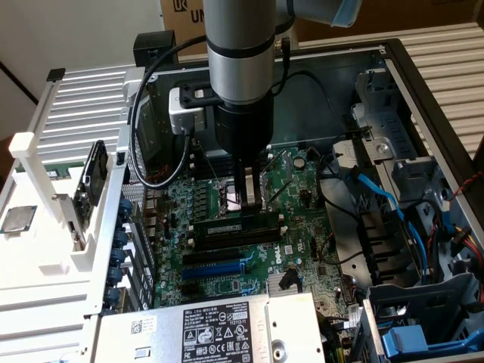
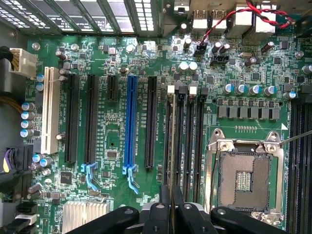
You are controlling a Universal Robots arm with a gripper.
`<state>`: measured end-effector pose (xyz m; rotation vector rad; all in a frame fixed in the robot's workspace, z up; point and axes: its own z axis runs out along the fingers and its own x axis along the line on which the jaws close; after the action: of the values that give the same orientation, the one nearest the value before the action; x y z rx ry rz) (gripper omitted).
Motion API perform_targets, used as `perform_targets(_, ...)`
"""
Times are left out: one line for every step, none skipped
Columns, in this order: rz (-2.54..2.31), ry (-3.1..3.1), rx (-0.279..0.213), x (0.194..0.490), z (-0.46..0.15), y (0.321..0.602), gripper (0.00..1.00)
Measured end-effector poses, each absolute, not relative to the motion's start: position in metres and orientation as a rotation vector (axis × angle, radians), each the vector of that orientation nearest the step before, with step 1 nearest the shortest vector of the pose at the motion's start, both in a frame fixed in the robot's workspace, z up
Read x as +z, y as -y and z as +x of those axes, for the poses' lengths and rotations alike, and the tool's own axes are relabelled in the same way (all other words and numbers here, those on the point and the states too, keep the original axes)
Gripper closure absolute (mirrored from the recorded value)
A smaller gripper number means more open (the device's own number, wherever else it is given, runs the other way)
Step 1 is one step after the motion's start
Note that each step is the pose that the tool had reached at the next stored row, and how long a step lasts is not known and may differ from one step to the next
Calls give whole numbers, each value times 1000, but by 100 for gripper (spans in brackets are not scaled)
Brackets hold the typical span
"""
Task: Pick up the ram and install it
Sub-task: 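Pick up the ram and move it above insertion slot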
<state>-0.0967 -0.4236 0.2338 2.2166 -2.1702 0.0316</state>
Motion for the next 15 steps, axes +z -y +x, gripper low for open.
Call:
perform_targets(2217, 2170, 32, 234, -97, 424, 87)
perform_targets(2217, 2170, 32, 234, -97, 424, 87)
perform_targets(2217, 2170, 32, 234, -97, 424, 87)
perform_targets(2217, 2170, 32, 234, -97, 424, 87)
perform_targets(2217, 2170, 32, 234, -97, 424, 87)
perform_targets(2217, 2170, 32, 234, -97, 424, 87)
perform_targets(2217, 2170, 32, 234, -97, 424, 87)
perform_targets(2216, 2170, 32, 234, -97, 424, 87)
perform_targets(2217, 2170, 32, 233, -97, 424, 87)
perform_targets(2217, 2170, 32, 233, -97, 424, 87)
perform_targets(2217, 2170, 32, 233, -97, 424, 87)
perform_targets(2216, 2170, 32, 233, -97, 424, 87)
perform_targets(2216, 2170, 32, 233, -97, 424, 87)
perform_targets(2216, 2170, 32, 233, -97, 424, 87)
perform_targets(2216, 2170, 32, 233, -97, 424, 87)
